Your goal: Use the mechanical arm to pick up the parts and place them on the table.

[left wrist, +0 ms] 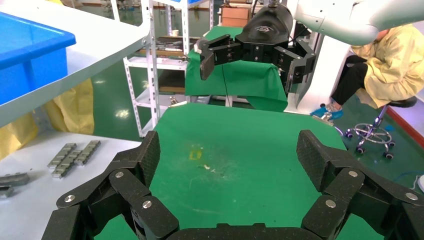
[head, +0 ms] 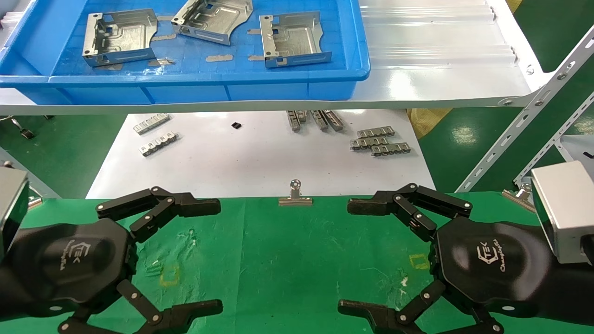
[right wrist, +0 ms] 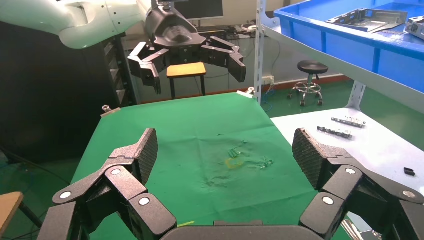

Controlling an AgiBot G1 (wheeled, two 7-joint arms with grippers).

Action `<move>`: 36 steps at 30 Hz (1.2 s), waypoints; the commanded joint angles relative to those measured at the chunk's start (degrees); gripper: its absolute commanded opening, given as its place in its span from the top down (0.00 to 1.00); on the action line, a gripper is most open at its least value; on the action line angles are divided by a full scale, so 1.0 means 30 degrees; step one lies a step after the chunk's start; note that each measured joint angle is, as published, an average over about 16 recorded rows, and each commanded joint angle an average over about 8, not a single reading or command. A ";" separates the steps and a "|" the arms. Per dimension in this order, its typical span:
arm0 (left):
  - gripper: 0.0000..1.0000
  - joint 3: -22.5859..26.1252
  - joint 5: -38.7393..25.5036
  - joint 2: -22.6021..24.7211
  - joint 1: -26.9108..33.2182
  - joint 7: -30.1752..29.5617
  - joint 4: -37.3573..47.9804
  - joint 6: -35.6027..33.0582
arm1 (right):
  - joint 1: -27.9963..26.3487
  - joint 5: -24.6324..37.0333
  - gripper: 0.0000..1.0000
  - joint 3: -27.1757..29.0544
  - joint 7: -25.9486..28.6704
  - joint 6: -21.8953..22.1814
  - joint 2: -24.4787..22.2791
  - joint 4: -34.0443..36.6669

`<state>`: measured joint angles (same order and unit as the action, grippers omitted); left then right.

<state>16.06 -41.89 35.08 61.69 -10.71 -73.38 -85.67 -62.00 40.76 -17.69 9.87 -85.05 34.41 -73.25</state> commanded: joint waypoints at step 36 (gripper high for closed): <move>0.00 0.0000 0.0000 0.0000 0.0000 0.0000 0.0000 0.0000 | 0.0000 0.0000 1.00 0.0000 0.0000 0.0000 0.0000 0.0000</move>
<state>16.06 -41.89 35.08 61.69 -10.71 -73.38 -85.67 -62.00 40.76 -17.69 9.87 -85.05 34.41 -73.25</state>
